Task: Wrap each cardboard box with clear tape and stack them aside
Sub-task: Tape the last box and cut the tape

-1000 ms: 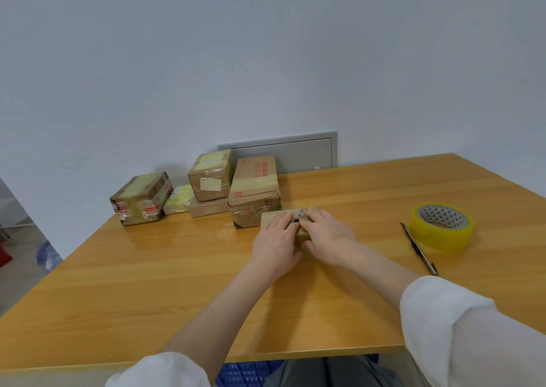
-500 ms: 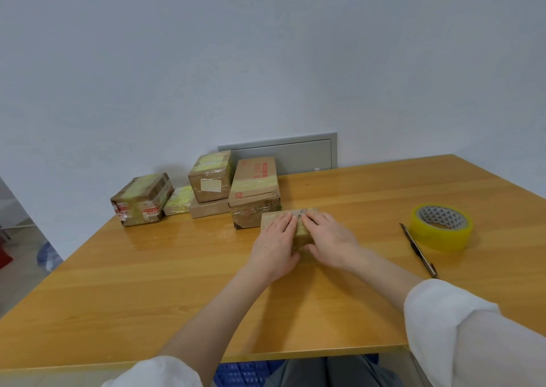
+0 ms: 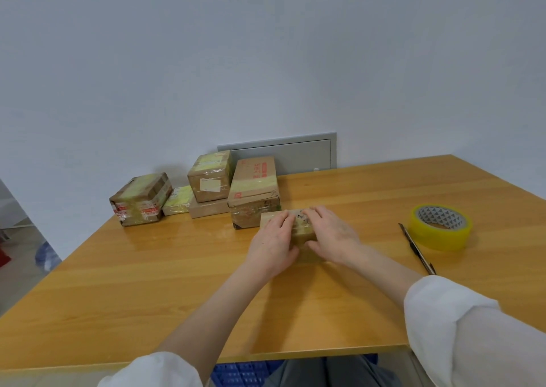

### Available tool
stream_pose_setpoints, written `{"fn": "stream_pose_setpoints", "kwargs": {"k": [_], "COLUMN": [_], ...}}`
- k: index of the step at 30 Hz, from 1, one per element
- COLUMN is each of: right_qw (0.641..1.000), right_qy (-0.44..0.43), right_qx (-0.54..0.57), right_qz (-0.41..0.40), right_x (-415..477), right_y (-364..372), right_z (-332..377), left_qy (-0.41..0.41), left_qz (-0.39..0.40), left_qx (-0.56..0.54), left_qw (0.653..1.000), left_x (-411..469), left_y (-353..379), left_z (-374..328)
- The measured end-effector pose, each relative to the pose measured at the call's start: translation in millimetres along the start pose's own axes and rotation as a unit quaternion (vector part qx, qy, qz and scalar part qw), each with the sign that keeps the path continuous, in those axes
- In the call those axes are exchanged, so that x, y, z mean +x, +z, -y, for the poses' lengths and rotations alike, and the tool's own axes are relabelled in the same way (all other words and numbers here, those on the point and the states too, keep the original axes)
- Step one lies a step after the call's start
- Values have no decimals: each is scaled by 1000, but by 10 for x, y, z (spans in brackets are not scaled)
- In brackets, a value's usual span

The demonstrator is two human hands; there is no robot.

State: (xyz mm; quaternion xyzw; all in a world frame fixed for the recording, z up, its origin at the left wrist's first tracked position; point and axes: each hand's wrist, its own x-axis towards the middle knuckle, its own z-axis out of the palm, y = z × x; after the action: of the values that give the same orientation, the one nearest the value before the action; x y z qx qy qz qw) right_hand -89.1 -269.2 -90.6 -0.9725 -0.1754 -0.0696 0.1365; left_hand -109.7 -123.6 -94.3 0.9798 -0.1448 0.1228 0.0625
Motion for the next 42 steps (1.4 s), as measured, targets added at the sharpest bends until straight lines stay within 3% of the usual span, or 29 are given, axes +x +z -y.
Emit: {"fn": "stream_pose_setpoints", "kwargs": {"k": [8, 12, 20, 24, 29, 32, 35, 39, 42], "right_qw": [998, 996, 996, 997, 994, 978, 956, 942, 946], "right_qy": [25, 52, 46, 53, 112, 205, 281, 316, 317], "right_qx": [14, 54, 68, 41, -1, -14, -81, -93, -60], "right_qz": [51, 46, 23, 31, -9, -45, -12, 55, 40], "right_x": [8, 52, -7, -84, -278, -441, -568, -614, -583], "right_y": [56, 67, 47, -77, -398, -571, -593, -484, -426], "right_z": [-24, -49, -116, -236, -693, -1037, -1347, -1594, -1686], "left_qy": [-23, -81, -98, -36, 61, 57, 88, 165, 158], "left_qz": [45, 79, 110, 68, 0, 52, 120, 177, 201], "left_qx": [42, 4, -34, 16, -10, -31, -38, -34, -40], "left_qw": [998, 994, 988, 997, 998, 997, 988, 970, 966], "left_x": [93, 181, 209, 292, 511, 631, 664, 610, 660], "left_y": [-10, -42, -99, -220, -226, -84, 99, 342, 489], "left_z": [-13, 11, -76, -361, -928, -1248, -1519, -1772, -1831]}}
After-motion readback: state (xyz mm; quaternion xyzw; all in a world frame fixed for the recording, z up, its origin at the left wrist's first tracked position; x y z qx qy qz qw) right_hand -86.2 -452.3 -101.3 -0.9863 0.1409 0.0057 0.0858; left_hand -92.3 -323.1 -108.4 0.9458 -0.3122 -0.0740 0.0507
